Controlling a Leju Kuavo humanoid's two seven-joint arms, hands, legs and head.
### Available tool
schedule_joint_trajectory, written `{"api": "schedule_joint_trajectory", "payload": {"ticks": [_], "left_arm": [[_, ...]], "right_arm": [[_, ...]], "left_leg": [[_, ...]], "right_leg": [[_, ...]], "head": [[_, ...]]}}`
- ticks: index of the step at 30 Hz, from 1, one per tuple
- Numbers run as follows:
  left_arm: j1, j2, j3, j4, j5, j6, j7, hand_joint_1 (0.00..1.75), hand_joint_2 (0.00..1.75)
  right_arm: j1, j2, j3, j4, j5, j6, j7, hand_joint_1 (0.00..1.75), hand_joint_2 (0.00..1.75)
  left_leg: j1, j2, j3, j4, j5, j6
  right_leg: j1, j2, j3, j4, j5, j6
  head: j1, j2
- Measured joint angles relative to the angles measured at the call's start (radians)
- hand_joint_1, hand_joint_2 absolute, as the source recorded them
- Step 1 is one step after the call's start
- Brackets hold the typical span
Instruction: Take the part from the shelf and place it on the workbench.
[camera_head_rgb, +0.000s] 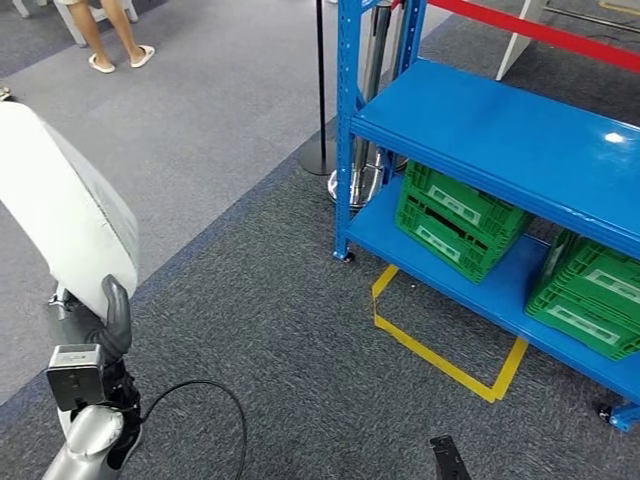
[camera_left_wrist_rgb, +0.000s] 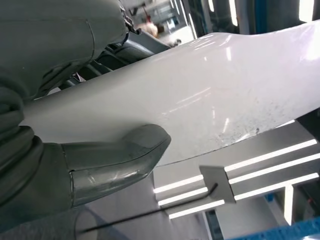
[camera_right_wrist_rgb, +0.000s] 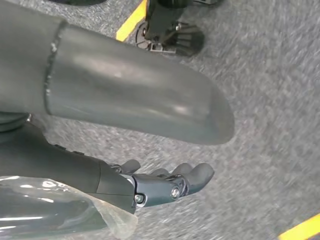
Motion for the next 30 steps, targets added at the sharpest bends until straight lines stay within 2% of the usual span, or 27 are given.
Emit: {"api": "schedule_joint_trajectory", "payload": {"ticks": [1, 2, 3, 4, 5, 7, 8, 9, 10, 11, 12, 13, 14, 16, 17, 18, 19, 20, 21, 22, 23, 24, 25, 27, 28, 30], "left_arm": [[-0.001, 0.000, 0.000, 0.000, 0.000, 0.000, 0.000, 1.75, 1.75], [0.000, 0.000, 0.001, 0.000, 0.000, 0.000, 0.000, 1.75, 1.75], [0.002, 0.000, 0.001, 0.000, 0.000, 0.000, 0.000, 1.75, 1.75], [0.002, 0.000, 0.002, 0.000, 0.001, -0.001, 0.000, 1.75, 1.75], [0.003, 0.000, 0.002, 0.000, 0.001, -0.002, 0.000, 1.75, 1.75], [0.002, 0.000, 0.003, -0.001, 0.002, -0.004, 0.000, 1.75, 1.75], [0.000, 0.000, 0.003, -0.001, 0.002, -0.005, 0.000, 1.75, 1.75], [-0.001, 0.000, 0.003, -0.002, 0.003, -0.005, 0.000, 1.75, 1.75], [-0.001, 0.000, 0.003, -0.002, 0.004, -0.005, 0.000, 1.75, 1.75], [0.000, 0.001, 0.003, -0.003, 0.003, -0.004, 0.000, 1.75, 1.75], [0.001, 0.001, 0.004, -0.003, 0.000, -0.003, 0.000, 1.75, 1.75], [0.001, 0.002, 0.004, -0.003, -0.006, -0.002, 0.000, 1.75, 1.75], [0.001, 0.002, 0.004, -0.004, -0.013, -0.002, 0.000, 1.75, 1.75], [0.001, 0.003, 0.005, -0.004, -0.028, -0.002, 0.000, 1.75, 1.75], [0.003, 0.003, 0.005, -0.004, -0.032, -0.002, 0.000, 1.75, 1.75], [0.006, 0.003, 0.006, -0.004, -0.035, -0.002, 0.000, 1.75, 1.75], [0.009, 0.004, 0.007, -0.004, -0.036, -0.002, 0.000, 1.75, 1.75], [0.011, 0.004, 0.009, -0.004, -0.037, -0.002, 0.000, 1.75, 1.75], [0.013, 0.004, 0.011, -0.004, -0.037, -0.002, 0.000, 1.75, 1.75], [0.015, 0.005, 0.012, -0.004, -0.038, -0.002, 0.000, 1.75, 1.75], [0.016, 0.005, 0.014, -0.004, -0.040, -0.002, 0.000, 1.75, 1.75], [0.018, 0.006, 0.016, -0.005, -0.041, -0.002, 0.000, 1.75, 1.75], [0.022, 0.006, 0.018, -0.006, -0.043, -0.002, 0.000, 1.75, 1.75], [0.033, 0.007, 0.023, -0.010, -0.045, -0.002, 0.000, 1.75, 1.75], [0.037, 0.008, 0.025, -0.012, -0.047, -0.002, 0.000, 1.75, 1.75], [0.039, 0.010, 0.030, -0.016, -0.051, -0.002, 0.000, 1.75, 1.75]], "right_arm": [[0.002, 0.000, 0.000, 0.000, 0.000, 0.000, 0.000, 0.00, 0.00], [0.003, 0.000, 0.000, 0.000, 0.000, 0.001, 0.000, 0.00, 0.00], [0.005, 0.000, 0.000, 0.000, 0.001, 0.000, 0.000, 0.00, 0.00], [0.004, 0.000, 0.000, 0.000, 0.001, 0.000, 0.001, 0.00, 0.00], [0.003, 0.000, 0.000, 0.000, 0.001, 0.000, 0.001, 0.00, 0.00], [0.000, 0.000, 0.000, 0.000, 0.001, 0.000, 0.001, 0.00, 0.00], [0.000, 0.000, 0.000, 0.000, 0.001, 0.000, 0.000, 0.00, 0.00], [-0.001, 0.000, 0.000, 0.000, 0.001, 0.000, 0.000, 0.00, 0.00], [-0.002, 0.000, 0.001, 0.000, 0.002, 0.000, 0.000, 0.00, 0.00], [-0.003, 0.000, 0.001, 0.000, 0.002, 0.000, 0.000, 0.00, 0.00], [-0.005, 0.001, 0.001, 0.000, 0.001, -0.001, -0.001, 0.00, 0.00], [-0.006, 0.001, 0.001, -0.001, 0.000, -0.002, -0.001, 0.00, 0.00], [-0.007, 0.001, 0.002, -0.001, -0.004, -0.005, -0.001, 0.00, 0.00], [-0.003, 0.001, 0.001, -0.001, -0.014, -0.011, -0.001, 0.00, 0.00], [0.002, 0.002, 0.001, -0.001, -0.019, -0.014, -0.001, 0.00, 0.00], [0.008, 0.004, 0.001, -0.001, -0.023, -0.017, -0.001, 0.00, 0.00], [0.013, 0.006, 0.001, 0.000, -0.027, -0.020, -0.001, 0.00, 0.00], [0.017, 0.009, 0.001, 0.000, -0.030, -0.023, -0.001, 0.00, 0.00], [0.020, 0.011, 0.001, 0.000, -0.031, -0.026, -0.001, 0.00, 0.00], [0.021, 0.013, 0.001, 0.001, -0.032, -0.028, -0.003, 0.00, 0.00], [0.023, 0.015, 0.001, 0.001, -0.032, -0.031, -0.004, 0.00, 0.00], [0.024, 0.017, 0.001, 0.002, -0.032, -0.033, -0.006, 0.00, 0.00], [0.027, 0.019, 0.001, 0.003, -0.031, -0.035, -0.007, 0.00, 0.00], [0.030, 0.023, 0.000, 0.004, -0.028, -0.038, -0.010, 0.00, 0.00], [0.031, 0.025, 0.000, 0.004, -0.027, -0.039, -0.011, 0.00, 0.00], [0.031, 0.027, -0.001, 0.004, -0.025, -0.042, -0.014, 0.00, 0.00]], "left_leg": [[0.004, 0.019, -0.032, 0.072, -0.033, -0.006], [0.008, 0.028, -0.060, 0.134, -0.056, -0.011], [0.012, 0.031, -0.076, 0.168, -0.062, -0.015], [0.016, 0.034, -0.072, 0.164, -0.049, -0.018], [0.019, 0.041, -0.048, 0.117, -0.019, -0.019], [0.016, 0.080, 0.026, -0.026, 0.043, -0.017], [0.012, 0.100, 0.052, -0.078, 0.058, -0.012], [0.008, 0.113, 0.064, -0.105, 0.061, -0.005], [0.003, 0.112, 0.063, -0.110, 0.057, 0.002], [0.004, 0.100, 0.059, -0.112, 0.058, 0.011], [0.005, 0.089, 0.057, -0.114, 0.060, 0.019], [0.006, 0.078, 0.057, -0.117, 0.063, 0.026], [0.009, 0.067, 0.057, -0.120, 0.065, 0.033], [0.009, 0.045, 0.055, -0.122, 0.068, 0.043], [0.008, 0.032, 0.055, -0.121, 0.068, 0.045], [0.006, 0.018, 0.055, -0.121, 0.068, 0.046], [0.005, 0.003, 0.055, -0.120, 0.069, 0.047], [0.004, -0.012, 0.055, -0.119, 0.069, 0.047], [0.004, -0.027, 0.056, -0.116, 0.068, 0.046], [0.002, -0.040, 0.054, -0.113, 0.068, 0.044], [0.002, -0.052, 0.051, -0.109, 0.067, 0.041], [0.003, -0.063, 0.047, -0.107, 0.068, 0.036], [0.005, -0.074, 0.043, -0.106, 0.070, 0.030], [0.009, -0.093, 0.038, -0.107, 0.075, 0.017], [0.009, -0.084, 0.034, -0.100, 0.070, 0.012], [0.007, -0.031, 0.003, -0.028, 0.025, 0.003]], "right_leg": [[0.001, -0.015, 0.000, 0.000, -0.001, -0.002], [0.001, -0.030, 0.001, 0.000, -0.002, -0.002], [0.001, -0.045, 0.001, 0.001, -0.003, -0.002], [0.001, -0.059, 0.002, 0.001, -0.005, 0.000], [0.001, -0.072, 0.005, 0.001, -0.007, 0.002], [0.004, -0.096, 0.012, 0.002, -0.014, 0.011], [0.006, -0.106, 0.015, 0.003, -0.017, 0.016], [0.010, -0.116, 0.016, 0.003, -0.020, 0.021], [0.013, -0.127, 0.017, 0.004, -0.022, 0.026], [0.013, -0.138, 0.018, 0.003, -0.023, 0.031], [0.011, -0.138, 0.018, 0.004, -0.028, 0.036], [0.009, -0.119, 0.012, 0.017, -0.040, 0.041], [0.007, -0.091, -0.004, 0.050, -0.062, 0.044], [0.006, -0.031, -0.069, 0.181, -0.126, 0.046], [0.007, -0.021, -0.107, 0.252, -0.151, 0.046], [0.007, -0.017, -0.134, 0.299, -0.159, 0.045], [0.007, -0.015, -0.144, 0.306, -0.145, 0.043], [0.007, -0.011, -0.134, 0.271, -0.112, 0.040], [0.007, 0.001, -0.108, 0.202, -0.067, 0.037], [0.005, 0.026, -0.078, 0.131, -0.035, 0.032], [0.003, 0.047, -0.050, 0.072, -0.014, 0.030], [0.003, 0.065, -0.033, 0.037, -0.006, 0.028], [0.003, 0.069, -0.026, 0.028, -0.009, 0.026], [0.004, 0.047, -0.020, 0.022, -0.004, 0.020], [0.002, 0.035, -0.017, 0.017, -0.001, 0.015], [0.000, 0.007, -0.011, 0.008, 0.003, 0.005]], "head": [[-0.002, 0.000], [-0.002, 0.000], [-0.002, 0.000], [-0.003, 0.000], [-0.003, 0.000], [-0.003, 0.000], [-0.003, 0.000], [-0.002, 0.000], [-0.002, 0.000], [-0.002, 0.000], [-0.001, 0.000], [0.000, 0.000], [0.002, 0.000], [0.006, 0.000], [0.007, 0.000], [0.007, 0.000], [0.007, 0.000], [0.007, 0.000], [0.007, 0.000], [0.007, 0.000], [0.006, 0.000], [0.006, 0.000], [0.006, 0.000], [0.006, 0.000], [0.005, 0.000], [0.001, 0.000]]}}
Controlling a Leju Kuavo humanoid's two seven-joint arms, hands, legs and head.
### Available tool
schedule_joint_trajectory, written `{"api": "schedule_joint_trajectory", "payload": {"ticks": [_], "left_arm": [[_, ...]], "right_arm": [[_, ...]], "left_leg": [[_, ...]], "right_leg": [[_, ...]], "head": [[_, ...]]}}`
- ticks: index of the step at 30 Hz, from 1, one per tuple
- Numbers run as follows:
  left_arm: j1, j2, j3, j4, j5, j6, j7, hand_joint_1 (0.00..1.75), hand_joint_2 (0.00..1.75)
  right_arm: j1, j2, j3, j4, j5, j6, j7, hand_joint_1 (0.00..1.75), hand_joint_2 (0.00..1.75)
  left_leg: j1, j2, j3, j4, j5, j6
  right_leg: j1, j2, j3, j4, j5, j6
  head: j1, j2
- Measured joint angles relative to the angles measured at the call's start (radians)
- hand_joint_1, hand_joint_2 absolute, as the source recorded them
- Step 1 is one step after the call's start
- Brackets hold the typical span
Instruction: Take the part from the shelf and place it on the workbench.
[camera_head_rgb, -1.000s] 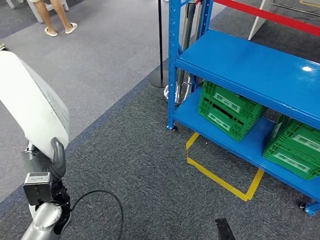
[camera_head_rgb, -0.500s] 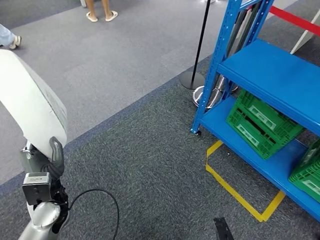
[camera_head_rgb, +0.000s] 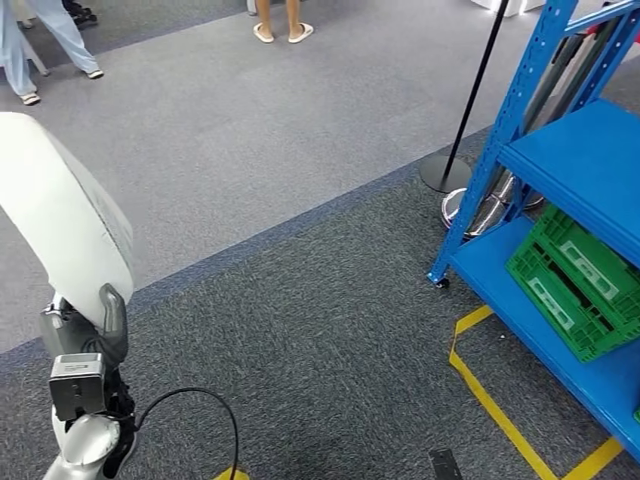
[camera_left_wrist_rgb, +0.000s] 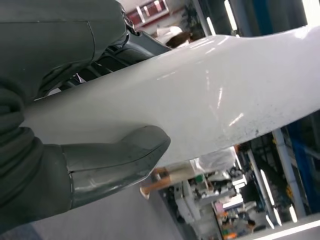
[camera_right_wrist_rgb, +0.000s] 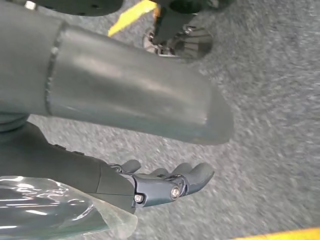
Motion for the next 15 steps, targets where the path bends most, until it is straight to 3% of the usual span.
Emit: {"api": "schedule_joint_trajectory", "payload": {"ticks": [2, 4, 5, 6, 8, 10, 12, 13, 15], "left_arm": [[0.001, 0.002, 0.004, -0.001, -0.002, -0.001, 0.000, 1.75, 1.75], [0.006, 0.002, 0.006, -0.001, -0.003, -0.004, 0.000, 1.75, 1.75], [0.008, 0.003, 0.007, -0.001, -0.003, -0.005, 0.000, 1.75, 1.75], [0.009, 0.003, 0.008, -0.002, -0.004, -0.006, 0.000, 1.75, 1.75], [0.009, 0.004, 0.010, -0.004, -0.008, -0.007, 0.000, 1.75, 1.75], [0.010, 0.004, 0.012, -0.006, -0.010, -0.007, 0.000, 1.75, 1.75], [0.013, 0.004, 0.017, -0.008, -0.010, -0.007, 0.000, 1.75, 1.75], [0.015, 0.004, 0.020, -0.009, -0.010, -0.007, 0.000, 1.75, 1.75], [0.015, 0.004, 0.022, -0.011, -0.011, -0.007, 0.000, 1.75, 1.75]], "right_arm": [[0.003, 0.001, 0.000, 0.000, 0.002, -0.001, -0.001, 0.00, 0.00], [0.005, 0.001, 0.000, 0.001, 0.004, -0.001, -0.003, 0.00, 0.00], [0.004, 0.001, 0.000, 0.001, 0.006, -0.001, -0.004, 0.00, 0.00], [0.002, 0.001, 0.000, 0.001, 0.008, -0.001, -0.005, 0.00, 0.00], [-0.003, 0.001, 0.000, 0.001, 0.011, 0.000, -0.006, 0.00, 0.00], [-0.007, 0.002, 0.000, 0.001, 0.012, 0.001, -0.006, 0.00, 0.00], [-0.013, 0.002, 0.000, 0.001, 0.013, 0.003, -0.006, 0.00, 0.00], [-0.015, 0.003, 0.000, 0.000, 0.014, 0.004, -0.006, 0.00, 0.00], [-0.019, 0.004, 0.001, 0.000, 0.015, 0.008, -0.004, 0.00, 0.00]], "left_leg": [[0.002, 0.050, -0.059, 0.132, -0.065, -0.010], [0.008, 0.063, -0.086, 0.198, -0.080, -0.016], [0.011, 0.068, -0.071, 0.173, -0.060, -0.018], [0.012, 0.078, -0.038, 0.114, -0.027, -0.018], [0.008, 0.125, 0.034, -0.022, 0.020, -0.012], [0.000, 0.149, 0.060, -0.078, 0.028, 0.001], [-0.003, 0.126, 0.056, -0.082, 0.030, 0.016], [-0.002, 0.115, 0.057, -0.085, 0.032, 0.023], [0.002, 0.094, 0.060, -0.091, 0.037, 0.036]], "right_leg": [[0.003, -0.030, 0.001, -0.001, -0.002, -0.004], [0.004, -0.061, 0.002, 0.000, -0.004, -0.004], [0.004, -0.076, 0.003, 0.000, -0.006, -0.003], [0.004, -0.089, 0.005, 0.000, -0.008, 0.000], [0.008, -0.112, 0.012, 0.001, -0.014, 0.008], [0.014, -0.131, 0.016, 0.001, -0.020, 0.018], [0.014, -0.149, 0.019, 0.000, -0.024, 0.027], [0.012, -0.142, 0.017, 0.005, -0.031, 0.032], [0.008, -0.090, -0.013, 0.070, -0.073, 0.039]], "head": [[-0.003, 0.000], [-0.003, 0.000], [-0.003, 0.000], [-0.003, 0.000], [-0.003, 0.000], [-0.003, 0.000], [-0.004, 0.000], [-0.003, 0.000], [0.003, 0.000]]}}
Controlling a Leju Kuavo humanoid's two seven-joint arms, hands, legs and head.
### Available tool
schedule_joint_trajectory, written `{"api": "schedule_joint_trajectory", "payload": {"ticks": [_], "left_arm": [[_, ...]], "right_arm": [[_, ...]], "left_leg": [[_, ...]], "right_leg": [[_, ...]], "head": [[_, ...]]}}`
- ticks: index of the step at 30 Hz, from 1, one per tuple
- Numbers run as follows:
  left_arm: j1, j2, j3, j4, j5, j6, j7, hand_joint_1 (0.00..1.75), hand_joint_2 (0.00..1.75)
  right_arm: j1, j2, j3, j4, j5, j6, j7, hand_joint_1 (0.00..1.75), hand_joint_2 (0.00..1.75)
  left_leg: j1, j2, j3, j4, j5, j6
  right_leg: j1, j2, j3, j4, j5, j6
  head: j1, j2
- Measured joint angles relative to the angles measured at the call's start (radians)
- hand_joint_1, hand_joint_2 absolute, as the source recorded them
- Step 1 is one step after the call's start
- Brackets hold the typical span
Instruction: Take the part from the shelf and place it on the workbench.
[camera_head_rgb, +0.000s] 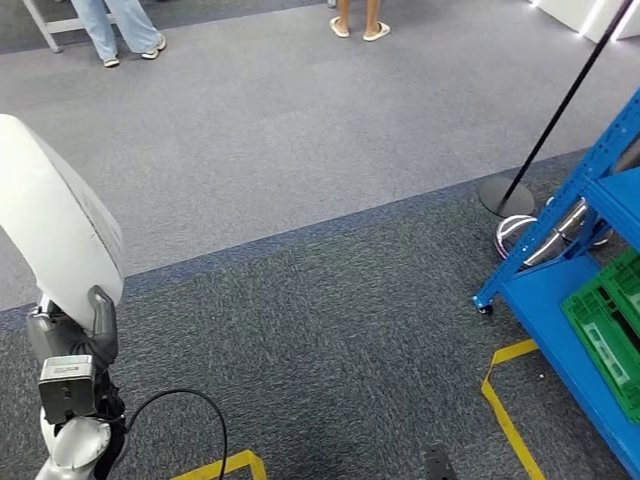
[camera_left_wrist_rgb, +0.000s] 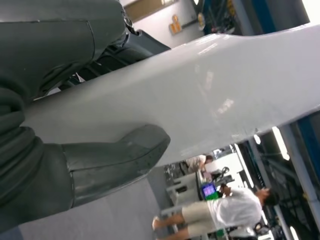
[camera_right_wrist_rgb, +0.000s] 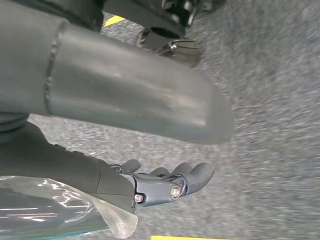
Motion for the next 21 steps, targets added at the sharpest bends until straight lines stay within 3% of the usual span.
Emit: {"api": "schedule_joint_trajectory", "payload": {"ticks": [2, 3, 4, 5, 6, 8, 10, 12, 13, 15, 16, 18, 19, 20, 21], "left_arm": [[-0.002, 0.000, 0.001, -0.001, 0.000, -0.003, 0.000, 1.75, 1.75], [-0.002, 0.000, 0.002, -0.001, 0.000, -0.005, 0.000, 1.75, 1.75], [-0.002, 0.000, 0.002, -0.001, 0.000, -0.006, 0.000, 1.75, 1.75], [-0.002, 0.000, 0.002, -0.001, 0.000, -0.007, 0.000, 1.75, 1.75], [-0.002, 0.000, 0.002, -0.001, 0.000, -0.008, 0.000, 1.75, 1.75], [-0.003, -0.001, 0.002, -0.001, 0.000, -0.008, 0.000, 1.75, 1.75], [-0.005, -0.001, 0.003, -0.001, 0.000, -0.008, 0.000, 1.75, 1.75], [-0.004, -0.001, 0.004, -0.001, 0.000, -0.008, 0.000, 1.75, 1.75], [-0.003, -0.001, 0.006, -0.001, 0.001, -0.008, 0.000, 1.75, 1.75], [-0.008, 0.000, 0.008, -0.001, 0.004, -0.010, 0.000, 1.75, 1.75], [-0.013, 0.000, 0.009, -0.001, 0.006, -0.011, 0.000, 1.75, 1.75], [-0.019, -0.001, 0.010, 0.001, 0.010, -0.011, 0.000, 1.75, 1.75], [-0.020, -0.001, 0.010, 0.003, 0.011, -0.011, 0.000, 1.75, 1.75], [-0.019, -0.001, 0.010, 0.005, 0.012, -0.011, 0.000, 1.75, 1.75], [-0.019, 0.000, 0.010, 0.006, 0.014, -0.011, 0.000, 1.75, 1.75]], "right_arm": [[0.001, 0.000, 0.000, 0.000, 0.001, 0.006, 0.005, 0.00, 0.00], [0.003, 0.000, 0.000, 0.000, 0.001, 0.008, 0.007, 0.00, 0.00], [0.004, 0.000, 0.000, 0.000, 0.001, 0.009, 0.008, 0.00, 0.00], [0.004, 0.000, 0.000, 0.000, 0.001, 0.010, 0.009, 0.00, 0.00], [0.004, 0.000, 0.000, 0.000, 0.002, 0.010, 0.009, 0.00, 0.00], [0.002, 0.000, 0.000, 0.000, 0.002, 0.011, 0.010, 0.00, 0.00], [0.001, 0.000, 0.000, 0.000, 0.002, 0.011, 0.010, 0.00, 0.00], [0.001, 0.000, 0.000, 0.000, 0.002, 0.011, 0.011, 0.00, 0.00], [0.000, 0.000, 0.000, 0.000, 0.003, 0.011, 0.012, 0.00, 0.00], [-0.004, 0.001, 0.000, 0.000, 0.003, 0.010, 0.011, 0.00, 0.00], [-0.005, 0.002, 0.000, 0.000, 0.003, 0.006, 0.011, 0.00, 0.00], [-0.005, 0.002, 0.000, 0.000, 0.004, -0.006, 0.010, 0.00, 0.00], [-0.005, 0.002, 0.000, 0.000, 0.005, -0.011, 0.010, 0.00, 0.00], [-0.006, 0.003, 0.000, 0.000, 0.006, -0.012, 0.010, 0.00, 0.00], [-0.009, 0.003, 0.001, 0.000, 0.008, -0.010, 0.010, 0.00, 0.00]], "left_leg": [[0.000, -0.024, -0.001, 0.000, 0.001, 0.007], [-0.001, -0.038, -0.001, 0.000, 0.001, 0.008], [-0.002, -0.054, -0.001, 0.001, 0.001, 0.008], [-0.003, -0.069, 0.000, 0.002, 0.000, 0.008], [-0.003, -0.084, 0.000, 0.004, 0.000, 0.007], [-0.003, -0.112, -0.001, 0.009, -0.002, 0.002], [0.000, -0.136, -0.009, 0.014, -0.001, -0.008], [0.005, -0.160, -0.017, 0.012, 0.005, -0.022], [0.005, -0.154, -0.020, 0.015, 0.003, -0.027], [0.002, -0.103, -0.043, 0.065, -0.028, -0.036], [0.002, -0.068, -0.067, 0.120, -0.059, -0.039], [0.004, -0.036, -0.125, 0.248, -0.115, -0.045], [0.006, -0.031, -0.142, 0.285, -0.125, -0.047], [0.008, -0.028, -0.139, 0.285, -0.114, -0.048], [0.008, -0.023, -0.116, 0.244, -0.087, -0.047]], "right_leg": [[-0.001, 0.055, -0.070, 0.144, -0.064, 0.000], [0.000, 0.064, -0.105, 0.208, -0.083, 0.000], [0.000, 0.067, -0.126, 0.238, -0.081, -0.002], [0.000, 0.069, -0.128, 0.225, -0.058, -0.004], [0.000, 0.075, -0.110, 0.173, -0.019, -0.006], [-0.004, 0.117, -0.052, 0.029, 0.051, -0.011], [-0.006, 0.153, -0.015, -0.046, 0.070, -0.014], [-0.004, 0.141, -0.007, -0.051, 0.070, -0.019], [-0.004, 0.129, -0.005, -0.055, 0.073, -0.024], [-0.005, 0.102, 0.001, -0.065, 0.078, -0.036], [-0.004, 0.087, 0.003, -0.067, 0.078, -0.041], [0.000, 0.057, 0.003, -0.067, 0.076, -0.045], [0.001, 0.041, 0.004, -0.067, 0.074, -0.046], [0.002, 0.026, 0.005, -0.067, 0.072, -0.046], [0.002, 0.012, 0.007, -0.067, 0.070, -0.045]], "head": [[0.006, 0.000], [0.007, 0.000], [0.007, 0.000], [0.007, 0.000], [0.008, 0.000], [0.007, 0.000], [0.007, 0.000], [0.006, 0.000], [0.006, 0.000], [0.001, 0.000], [-0.002, 0.000], [-0.004, 0.000], [-0.004, 0.000], [-0.004, 0.000], [-0.004, 0.000]]}}
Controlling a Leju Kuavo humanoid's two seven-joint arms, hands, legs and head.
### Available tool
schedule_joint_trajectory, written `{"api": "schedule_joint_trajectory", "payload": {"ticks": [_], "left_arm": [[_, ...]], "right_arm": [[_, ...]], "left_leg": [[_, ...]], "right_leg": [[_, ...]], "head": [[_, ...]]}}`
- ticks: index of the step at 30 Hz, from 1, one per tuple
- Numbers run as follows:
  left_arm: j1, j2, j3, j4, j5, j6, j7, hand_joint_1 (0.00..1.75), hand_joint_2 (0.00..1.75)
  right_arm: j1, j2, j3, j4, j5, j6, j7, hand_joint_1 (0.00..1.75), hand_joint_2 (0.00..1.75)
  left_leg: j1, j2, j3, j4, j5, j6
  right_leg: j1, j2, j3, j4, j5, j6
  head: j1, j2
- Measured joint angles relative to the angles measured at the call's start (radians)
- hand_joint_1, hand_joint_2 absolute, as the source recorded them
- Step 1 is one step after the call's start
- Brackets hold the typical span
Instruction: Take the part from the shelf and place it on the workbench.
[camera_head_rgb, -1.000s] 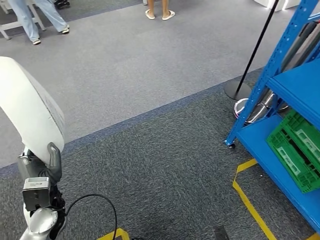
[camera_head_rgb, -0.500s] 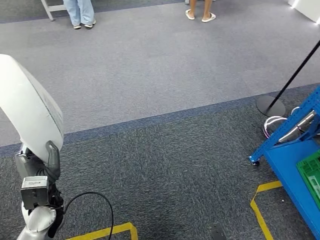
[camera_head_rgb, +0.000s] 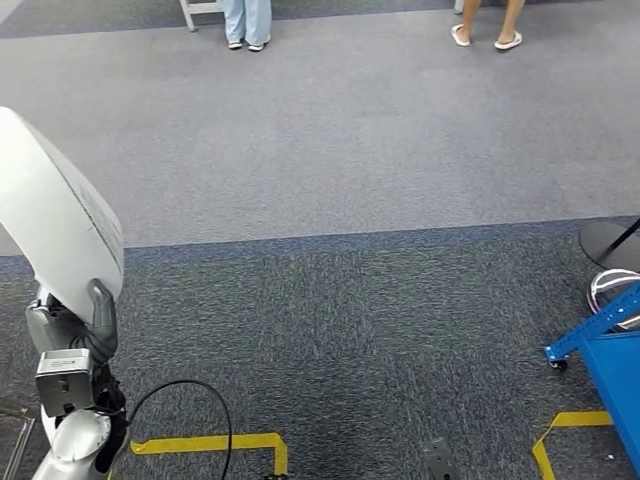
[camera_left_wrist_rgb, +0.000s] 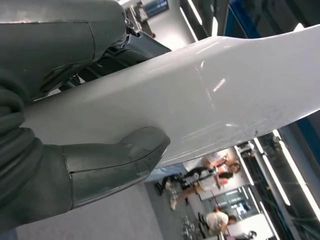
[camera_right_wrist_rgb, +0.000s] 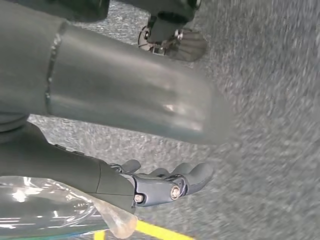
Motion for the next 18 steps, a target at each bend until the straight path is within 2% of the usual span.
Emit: {"api": "schedule_joint_trajectory", "payload": {"ticks": [1, 2, 3, 4, 5, 7, 8, 9, 11, 12, 13, 14, 15, 16, 18], "left_arm": [[-0.001, 0.000, 0.000, 0.001, 0.002, 0.000, 0.000, 1.75, 1.75], [-0.002, 0.000, 0.000, 0.001, 0.005, 0.000, 0.000, 1.75, 1.75], [-0.005, 0.000, 0.000, 0.001, 0.006, 0.000, 0.000, 1.75, 1.75], [-0.006, 0.000, 0.000, 0.001, 0.007, 0.000, 0.000, 1.75, 1.75], [-0.007, 0.000, 0.001, 0.002, 0.008, 0.001, 0.000, 1.75, 1.75], [-0.005, 0.000, 0.001, 0.002, 0.010, 0.002, 0.000, 1.75, 1.75], [-0.005, 0.000, 0.002, 0.002, 0.011, 0.003, 0.000, 1.75, 1.75], [-0.006, -0.001, 0.002, 0.003, 0.012, 0.003, 0.000, 1.75, 1.75], [-0.008, -0.002, 0.002, 0.004, 0.013, 0.003, 0.000, 1.75, 1.75], [-0.007, -0.002, 0.002, 0.006, 0.013, 0.003, 0.000, 1.75, 1.75], [-0.006, -0.002, 0.002, 0.007, 0.013, 0.003, 0.000, 1.75, 1.75], [-0.004, -0.002, 0.002, 0.008, 0.013, 0.003, 0.000, 1.75, 1.75], [-0.003, -0.002, 0.002, 0.009, 0.013, 0.002, 0.000, 1.75, 1.75], [-0.002, -0.002, 0.002, 0.010, 0.013, 0.002, 0.000, 1.75, 1.75], [-0.003, -0.002, 0.002, 0.010, 0.013, 0.001, 0.000, 1.75, 1.75]], "right_arm": [[-0.002, 0.001, 0.002, 0.000, 0.002, 0.003, 0.001, 0.00, 0.00], [-0.004, 0.002, 0.004, 0.000, 0.003, 0.006, 0.002, 0.00, 0.00], [-0.004, 0.002, 0.006, 0.000, 0.003, 0.009, 0.004, 0.00, 0.00], [-0.005, 0.002, 0.007, 0.000, 0.003, 0.010, 0.005, 0.00, 0.00], [-0.005, 0.002, 0.008, 0.000, 0.003, 0.012, 0.007, 0.00, 0.00], [-0.006, 0.002, 0.009, 0.000, 0.003, 0.015, 0.009, 0.00, 0.00], [-0.008, 0.002, 0.010, 0.000, 0.003, 0.016, 0.010, 0.00, 0.00], [-0.009, 0.002, 0.011, -0.001, 0.004, 0.016, 0.009, 0.00, 0.00], [-0.007, 0.002, 0.013, -0.001, 0.004, 0.019, 0.010, 0.00, 0.00], [-0.004, 0.002, 0.014, -0.001, 0.004, 0.021, 0.010, 0.00, 0.00], [-0.001, 0.002, 0.015, 0.000, 0.005, 0.023, 0.010, 0.00, 0.00], [0.001, 0.002, 0.015, 0.000, 0.006, 0.025, 0.010, 0.00, 0.00], [0.001, 0.002, 0.016, 0.000, 0.006, 0.027, 0.010, 0.00, 0.00], [0.000, 0.002, 0.016, 0.000, 0.006, 0.028, 0.010, 0.00, 0.00], [-0.002, 0.002, 0.017, 0.000, 0.008, 0.030, 0.010, 0.00, 0.00]], "left_leg": [[-0.001, 0.014, 0.037, -0.069, 0.036, 0.002], [-0.006, 0.041, 0.075, -0.139, 0.059, 0.006], [-0.011, 0.063, 0.103, -0.194, 0.074, 0.012], [-0.017, 0.079, 0.117, -0.224, 0.078, 0.019], [-0.022, 0.082, 0.118, -0.233, 0.073, 0.025], [-0.021, 0.055, 0.117, -0.239, 0.077, 0.038], [-0.019, 0.043, 0.119, -0.243, 0.079, 0.044], [-0.015, 0.032, 0.122, -0.247, 0.081, 0.050], [-0.012, 0.009, 0.124, -0.249, 0.083, 0.058], [-0.012, -0.005, 0.123, -0.248, 0.082, 0.059], [-0.013, -0.020, 0.123, -0.248, 0.082, 0.060], [-0.013, -0.035, 0.124, -0.247, 0.082, 0.060], [-0.013, -0.050, 0.125, -0.247, 0.082, 0.059], [-0.012, -0.064, 0.126, -0.246, 0.081, 0.058], [-0.012, -0.090, 0.125, -0.240, 0.078, 0.052]], "right_leg": [[0.000, -0.013, 0.003, 0.000, -0.002, 0.002], [0.002, -0.024, 0.007, 0.000, -0.006, 0.006], [0.005, -0.034, 0.010, 0.001, -0.009, 0.010], [0.007, -0.045, 0.012, 0.001, -0.012, 0.015], [0.009, -0.057, 0.014, 0.001, -0.014, 0.020], [0.007, -0.073, 0.018, 0.001, -0.021, 0.030], [0.006, -0.058, 0.015, 0.011, -0.032, 0.034], [0.004, -0.031, 0.002, 0.041, -0.050, 0.038], [0.002, 0.032, -0.059, 0.164, -0.108, 0.042], [0.002, 0.046, -0.098, 0.235, -0.133, 0.043], [0.002, 0.052, -0.129, 0.285, -0.144, 0.043], [0.002, 0.055, -0.143, 0.298, -0.134, 0.042], [0.001, 0.058, -0.136, 0.268, -0.103, 0.040], [0.000, 0.068, -0.112, 0.203, -0.059, 0.038], [-0.005, 0.115, -0.053, 0.067, 0.002, 0.035]], "head": [[0.000, 0.000], [0.000, 0.000], [0.000, 0.000], [0.001, 0.000], [0.001, 0.000], [0.002, 0.000], [0.003, 0.000], [0.006, 0.000], [0.012, 0.000], [0.013, 0.000], [0.013, 0.000], [0.014, 0.000], [0.014, 0.000], [0.013, 0.000], [0.013, 0.000]]}}
